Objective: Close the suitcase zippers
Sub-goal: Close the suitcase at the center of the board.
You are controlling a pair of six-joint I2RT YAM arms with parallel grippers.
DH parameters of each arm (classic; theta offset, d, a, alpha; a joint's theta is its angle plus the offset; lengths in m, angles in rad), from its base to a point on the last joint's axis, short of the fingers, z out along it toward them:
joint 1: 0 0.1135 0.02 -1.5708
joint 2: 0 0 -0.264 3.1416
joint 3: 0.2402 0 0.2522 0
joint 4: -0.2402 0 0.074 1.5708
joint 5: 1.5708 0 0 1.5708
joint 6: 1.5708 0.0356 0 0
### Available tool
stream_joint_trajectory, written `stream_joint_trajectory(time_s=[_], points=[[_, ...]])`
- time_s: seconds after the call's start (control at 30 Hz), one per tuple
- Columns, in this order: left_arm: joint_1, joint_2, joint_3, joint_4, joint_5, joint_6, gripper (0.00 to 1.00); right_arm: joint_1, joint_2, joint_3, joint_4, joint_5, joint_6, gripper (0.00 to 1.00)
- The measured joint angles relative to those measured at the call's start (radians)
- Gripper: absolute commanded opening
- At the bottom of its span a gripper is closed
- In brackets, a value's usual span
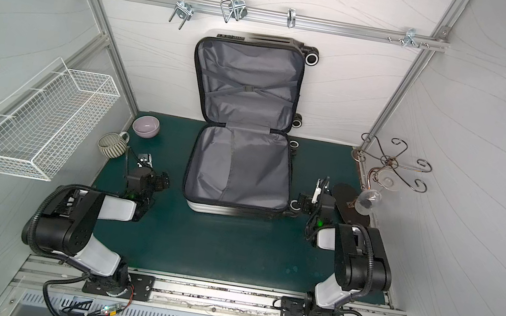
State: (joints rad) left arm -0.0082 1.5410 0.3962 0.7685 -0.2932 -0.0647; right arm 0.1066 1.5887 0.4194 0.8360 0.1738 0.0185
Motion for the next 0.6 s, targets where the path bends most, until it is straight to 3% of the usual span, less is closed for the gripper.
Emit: stream_joint_trajectory(time_s=[0.27, 0.6], points=[[0.005, 0.0, 0.0, 0.0, 0.012, -0.002, 1.0, -0.003, 0.0, 0.0, 0.0, -0.007, 0.0, 0.99], [0.068, 0.0, 0.0, 0.001, 0.132, -0.023, 1.0, -0.042, 0.0, -0.001, 0.0, -0.071, 0.018, 0.99]])
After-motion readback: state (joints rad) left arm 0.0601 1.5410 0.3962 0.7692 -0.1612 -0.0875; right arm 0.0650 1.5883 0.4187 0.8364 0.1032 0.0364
